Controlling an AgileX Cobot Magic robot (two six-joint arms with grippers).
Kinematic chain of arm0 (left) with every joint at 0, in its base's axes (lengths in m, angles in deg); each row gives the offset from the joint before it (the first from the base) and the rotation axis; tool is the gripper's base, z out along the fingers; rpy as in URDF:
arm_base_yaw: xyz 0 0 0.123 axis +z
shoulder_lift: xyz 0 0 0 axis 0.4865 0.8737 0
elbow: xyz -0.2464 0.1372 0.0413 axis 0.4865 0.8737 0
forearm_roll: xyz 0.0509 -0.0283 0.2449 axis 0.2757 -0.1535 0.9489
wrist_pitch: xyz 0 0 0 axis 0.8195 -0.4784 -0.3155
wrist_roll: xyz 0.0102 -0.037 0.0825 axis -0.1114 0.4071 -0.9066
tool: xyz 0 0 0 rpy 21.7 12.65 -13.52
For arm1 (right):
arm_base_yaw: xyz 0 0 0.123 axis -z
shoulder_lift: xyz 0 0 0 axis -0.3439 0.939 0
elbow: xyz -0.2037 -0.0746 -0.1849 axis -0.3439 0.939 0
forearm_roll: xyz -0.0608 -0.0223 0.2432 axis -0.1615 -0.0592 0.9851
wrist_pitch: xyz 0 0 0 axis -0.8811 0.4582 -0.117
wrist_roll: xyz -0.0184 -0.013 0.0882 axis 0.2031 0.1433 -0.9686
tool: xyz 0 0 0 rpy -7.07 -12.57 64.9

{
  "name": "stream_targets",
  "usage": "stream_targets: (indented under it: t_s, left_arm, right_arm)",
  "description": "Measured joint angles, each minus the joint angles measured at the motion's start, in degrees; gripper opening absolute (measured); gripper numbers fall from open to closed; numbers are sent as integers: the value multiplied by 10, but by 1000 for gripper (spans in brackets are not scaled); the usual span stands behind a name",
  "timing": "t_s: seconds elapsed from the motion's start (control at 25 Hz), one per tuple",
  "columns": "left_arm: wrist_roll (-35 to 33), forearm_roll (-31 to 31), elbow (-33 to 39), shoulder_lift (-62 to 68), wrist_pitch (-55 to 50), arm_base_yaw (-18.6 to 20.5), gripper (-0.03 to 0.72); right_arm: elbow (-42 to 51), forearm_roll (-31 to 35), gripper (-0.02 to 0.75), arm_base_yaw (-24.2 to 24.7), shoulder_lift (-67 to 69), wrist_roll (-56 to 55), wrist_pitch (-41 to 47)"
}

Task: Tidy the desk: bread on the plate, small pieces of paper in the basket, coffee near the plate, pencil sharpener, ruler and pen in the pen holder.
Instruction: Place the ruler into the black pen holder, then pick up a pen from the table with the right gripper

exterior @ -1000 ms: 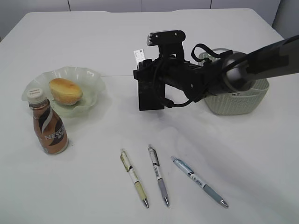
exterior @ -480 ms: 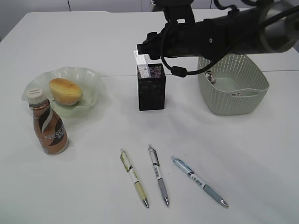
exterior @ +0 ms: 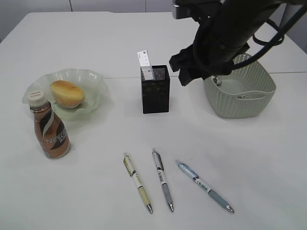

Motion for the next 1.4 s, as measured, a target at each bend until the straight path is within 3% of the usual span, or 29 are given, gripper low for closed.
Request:
stream_targets:
  t_s: [0.2,0.4,0.8,1.08,1.4]
  left_arm:
    - [0,11,0,0,-25,0,308]
    - [0,13,0,0,-28,0,308]
    - [0,13,0,0,-30,0,308]
    - [0,2,0,0,-30,0,308]
    - [0,-2,0,0,-30,0,308]
  right_arm:
    - [-3,25,427,0,-15,0,143]
    - [-2,90,427,0,-15,38,223]
    - [82,108,427,-10,7,71,162]
    - [90,48,427,-80,72,85,127]
    - [90,17,427,-83,116,70,112]
